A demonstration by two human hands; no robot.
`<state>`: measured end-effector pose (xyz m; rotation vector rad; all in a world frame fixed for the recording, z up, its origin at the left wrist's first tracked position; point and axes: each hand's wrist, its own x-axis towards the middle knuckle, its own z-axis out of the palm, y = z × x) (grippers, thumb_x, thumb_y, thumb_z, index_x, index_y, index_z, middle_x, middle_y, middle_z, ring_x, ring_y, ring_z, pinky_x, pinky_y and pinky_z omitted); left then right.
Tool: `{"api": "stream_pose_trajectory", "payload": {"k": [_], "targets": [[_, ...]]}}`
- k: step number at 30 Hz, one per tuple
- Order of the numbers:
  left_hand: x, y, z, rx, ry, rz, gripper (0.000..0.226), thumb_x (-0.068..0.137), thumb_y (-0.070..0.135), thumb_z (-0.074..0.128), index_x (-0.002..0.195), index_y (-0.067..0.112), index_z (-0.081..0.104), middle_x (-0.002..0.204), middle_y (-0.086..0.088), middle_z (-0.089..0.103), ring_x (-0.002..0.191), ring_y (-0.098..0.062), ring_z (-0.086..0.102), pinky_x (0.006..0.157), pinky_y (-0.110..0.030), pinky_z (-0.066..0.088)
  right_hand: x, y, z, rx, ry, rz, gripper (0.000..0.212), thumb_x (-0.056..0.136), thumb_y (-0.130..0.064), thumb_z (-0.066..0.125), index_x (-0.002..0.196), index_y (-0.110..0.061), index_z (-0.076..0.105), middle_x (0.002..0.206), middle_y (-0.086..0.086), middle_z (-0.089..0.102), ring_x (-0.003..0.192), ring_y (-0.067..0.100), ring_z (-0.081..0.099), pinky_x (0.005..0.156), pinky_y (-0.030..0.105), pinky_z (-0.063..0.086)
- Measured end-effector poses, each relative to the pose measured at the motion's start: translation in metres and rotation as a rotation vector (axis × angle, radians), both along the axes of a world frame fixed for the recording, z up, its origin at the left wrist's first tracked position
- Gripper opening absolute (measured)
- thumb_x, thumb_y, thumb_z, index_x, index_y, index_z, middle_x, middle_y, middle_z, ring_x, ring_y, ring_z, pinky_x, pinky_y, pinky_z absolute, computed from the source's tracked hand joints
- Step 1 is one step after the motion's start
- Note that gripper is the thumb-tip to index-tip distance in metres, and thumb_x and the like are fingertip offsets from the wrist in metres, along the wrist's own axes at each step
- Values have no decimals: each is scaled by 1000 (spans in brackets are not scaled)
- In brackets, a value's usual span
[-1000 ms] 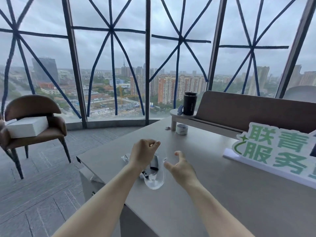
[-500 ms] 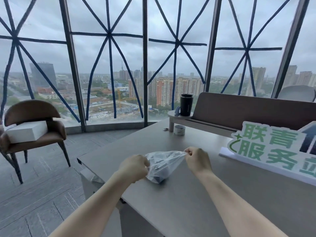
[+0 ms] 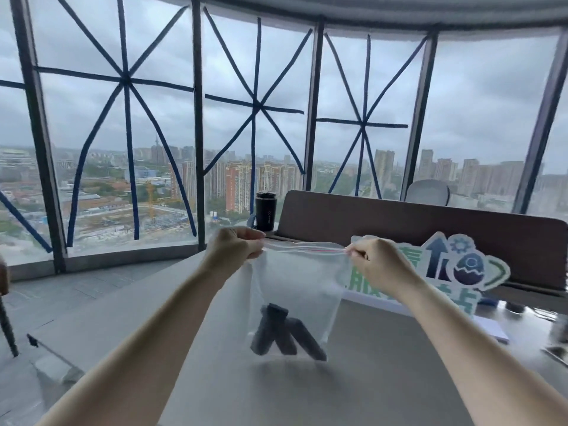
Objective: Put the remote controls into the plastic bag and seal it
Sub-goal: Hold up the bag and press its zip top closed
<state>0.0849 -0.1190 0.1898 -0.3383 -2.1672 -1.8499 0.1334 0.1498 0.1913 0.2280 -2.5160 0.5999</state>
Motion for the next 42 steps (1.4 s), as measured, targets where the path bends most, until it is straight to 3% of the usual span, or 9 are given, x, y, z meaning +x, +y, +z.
{"api": "stream_pose_trajectory", "payload": {"k": [4, 9, 12, 16, 19, 21, 25, 31, 42], "targets": [[-4, 28, 2, -206, 121, -45, 26, 72, 6, 76, 95, 17, 75, 80, 3, 74, 69, -6, 67, 70, -19, 52, 18, 31, 25, -5, 71, -39, 27, 97, -15, 48, 87, -17, 72, 85, -6, 60, 64, -1, 49, 66, 28, 37], [-4, 65, -21, -157, 141, 38, 19, 74, 6, 74, 67, 24, 74, 51, 10, 68, 46, -8, 62, 52, -26, 56, 36, 56, 23, 65, -2, -119, 29, 98, -18, 43, 83, -21, 68, 80, -12, 55, 73, 14, 54, 73, 38, 47], [-2, 80, -29, -198, 109, -5, 5, 75, 16, 75, 71, 17, 75, 61, 4, 73, 49, -9, 60, 47, -25, 53, 47, 71, 20, 32, -36, -155, 31, 99, -18, 42, 81, -20, 67, 87, -6, 59, 70, 13, 53, 70, 36, 45], [3, 97, -32, -116, 17, -108, 8, 79, 20, 72, 74, 15, 72, 67, 3, 74, 52, -6, 57, 45, -19, 48, 66, 88, 25, -17, -116, -218, 32, 98, -22, 43, 77, -23, 68, 77, -4, 60, 63, 14, 54, 61, 33, 39], [8, 112, -28, -49, 14, -181, 7, 81, 17, 70, 74, 16, 70, 71, 4, 72, 52, -6, 55, 44, -17, 44, 75, 98, 33, 12, -197, -345, 34, 94, -26, 40, 77, -21, 69, 83, -1, 64, 75, 21, 60, 68, 33, 46], [13, 125, -23, -37, 30, -216, 7, 80, 15, 69, 73, 16, 69, 73, 1, 71, 53, -8, 54, 44, -18, 44, 75, 98, 35, 109, -138, -383, 28, 91, -36, 41, 89, -30, 69, 99, -7, 63, 100, 21, 56, 83, 39, 46], [24, 150, -10, -64, 73, -286, 6, 77, 10, 70, 72, 13, 71, 69, -2, 68, 51, -10, 52, 42, -19, 43, 66, 61, 39, 200, -24, -123, 35, 87, -50, 58, 117, -34, 63, 111, -13, 64, 111, 14, 50, 93, 38, 37], [27, 159, -4, -76, 80, -294, 3, 73, 7, 73, 73, 10, 74, 67, -4, 69, 48, -8, 52, 40, -19, 43, 45, 50, 43, 120, -118, -65, 14, 80, -37, 65, 79, -27, 74, 77, -9, 72, 82, 15, 66, 82, 40, 55], [30, 159, -6, -83, 6, -323, 4, 76, 8, 71, 79, 6, 74, 60, 7, 70, 47, -6, 53, 41, -16, 43, 40, 49, 39, 75, -160, -59, 11, 77, -36, 67, 72, -28, 72, 71, -15, 69, 81, 10, 65, 79, 41, 56]]}}
